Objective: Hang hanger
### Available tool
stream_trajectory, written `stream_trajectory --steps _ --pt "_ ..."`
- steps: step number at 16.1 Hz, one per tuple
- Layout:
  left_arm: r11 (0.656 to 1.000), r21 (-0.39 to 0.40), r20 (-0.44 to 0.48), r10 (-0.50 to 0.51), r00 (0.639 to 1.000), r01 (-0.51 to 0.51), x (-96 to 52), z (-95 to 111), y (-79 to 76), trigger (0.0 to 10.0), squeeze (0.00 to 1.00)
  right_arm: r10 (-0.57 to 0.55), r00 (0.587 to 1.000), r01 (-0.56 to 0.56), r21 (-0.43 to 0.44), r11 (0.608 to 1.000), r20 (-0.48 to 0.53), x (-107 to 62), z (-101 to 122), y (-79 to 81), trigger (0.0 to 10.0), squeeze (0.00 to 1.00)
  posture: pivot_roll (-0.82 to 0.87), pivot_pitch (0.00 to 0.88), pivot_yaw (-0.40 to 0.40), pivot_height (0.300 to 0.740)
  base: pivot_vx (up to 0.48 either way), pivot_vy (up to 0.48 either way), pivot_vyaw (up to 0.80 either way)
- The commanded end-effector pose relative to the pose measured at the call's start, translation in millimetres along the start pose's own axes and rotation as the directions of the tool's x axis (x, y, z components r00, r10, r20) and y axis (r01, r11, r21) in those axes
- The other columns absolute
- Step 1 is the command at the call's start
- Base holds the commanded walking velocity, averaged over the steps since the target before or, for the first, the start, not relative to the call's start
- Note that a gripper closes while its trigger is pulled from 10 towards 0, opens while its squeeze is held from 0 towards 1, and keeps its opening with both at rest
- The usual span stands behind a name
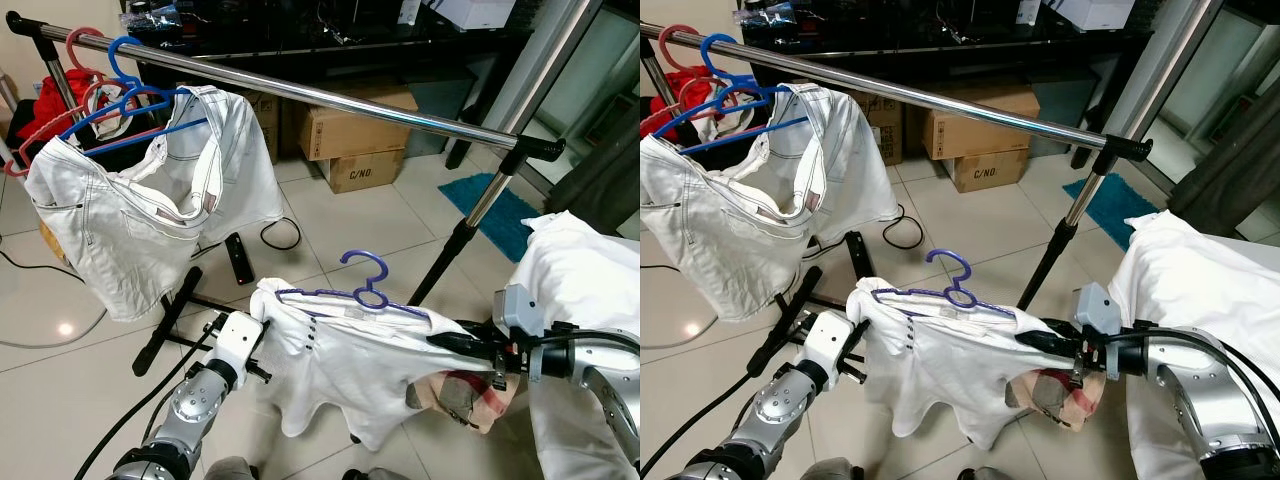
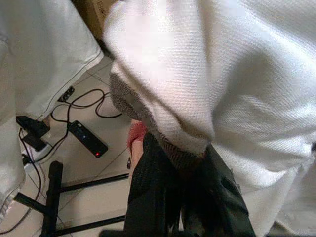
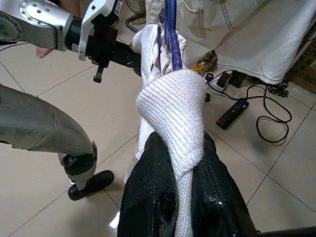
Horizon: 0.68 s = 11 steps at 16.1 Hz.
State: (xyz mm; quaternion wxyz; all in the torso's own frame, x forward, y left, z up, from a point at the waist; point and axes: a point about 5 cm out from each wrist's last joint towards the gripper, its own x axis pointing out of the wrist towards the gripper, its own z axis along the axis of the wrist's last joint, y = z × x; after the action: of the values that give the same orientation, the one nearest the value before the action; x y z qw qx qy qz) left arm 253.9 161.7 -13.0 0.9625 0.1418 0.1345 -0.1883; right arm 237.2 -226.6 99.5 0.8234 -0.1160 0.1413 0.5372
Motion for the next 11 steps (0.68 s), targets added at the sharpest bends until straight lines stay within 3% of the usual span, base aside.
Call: stream_trajectory --steps 1,2,3,4,5,6,7,11 --pt "0.996 -0.076 0.007 0.055 0.998 -0.054 0.1 0 4.7 0.0 0.0 -0.051 0.999 0.051 0.005 0.999 0.018 -9.4 2 -7.7 0.0 0.0 0.07 0.029 -0.086 0.74 0.0 0.0 0.0" --pt "0.985 -0.132 -0.008 0.107 0.994 -0.107 -1.0 -2 11.1 0.0 0.0 -0.069 0.997 0.068 0.034 0.997 0.04 -11.7 2 -9.6 0.0 0.0 0.07 0.029 -0.086 0.74 0.0 0.0 0.0" --pt "0.954 -0.216 -0.053 0.201 0.978 -0.208 -5.2 -8 23.5 0.0 0.0 -0.084 0.994 0.08 0.074 0.994 0.063 -16.2 1 -11.5 0.0 0.0 0.07 0.029 -0.086 0.74 0.0 0.0 0.0" --pt "0.942 -0.233 -0.069 0.231 0.97 -0.241 -7.6 -10 27.8 0.0 0.0 -0.081 0.995 0.076 0.081 0.994 0.06 -18.1 1 -11.1 0.0 0.0 0.07 0.028 -0.085 0.74 0.0 0.0 0.0" --pt "0.914 -0.268 -0.093 0.291 0.952 -0.305 -12.9 -15 37.5 0.0 0.0 -0.076 0.997 0.076 0.059 0.995 0.009 -21.6 -5 -10.5 0.0 0.0 0.07 0.028 -0.085 0.74 0.0 0.0 0.0" --pt "0.896 -0.285 -0.102 0.324 0.941 -0.34 -16.9 -17 45.1 0.0 0.0 -0.073 0.993 0.072 -0.018 0.997 -0.094 -23.5 -15 -9.8 0.0 0.0 0.07 0.031 -0.084 0.74 0.0 0.0 0.0" --pt "0.893 -0.285 -0.102 0.333 0.937 -0.348 -19.0 -18 48.9 0.0 0.0 -0.071 0.984 0.06 -0.076 0.995 -0.164 -24.2 -22 -9.4 0.0 0.0 0.07 0.032 -0.086 0.74 0.0 0.0 0.0" --pt "0.894 -0.292 -0.108 0.322 0.94 -0.34 -19.8 -20 46.6 0.0 0.0 -0.044 0.99 0.033 -0.08 0.996 -0.132 -15.4 -17 -9.0 0.0 0.0 0.08 0.036 -0.095 0.74 0.0 0.0 0.0"
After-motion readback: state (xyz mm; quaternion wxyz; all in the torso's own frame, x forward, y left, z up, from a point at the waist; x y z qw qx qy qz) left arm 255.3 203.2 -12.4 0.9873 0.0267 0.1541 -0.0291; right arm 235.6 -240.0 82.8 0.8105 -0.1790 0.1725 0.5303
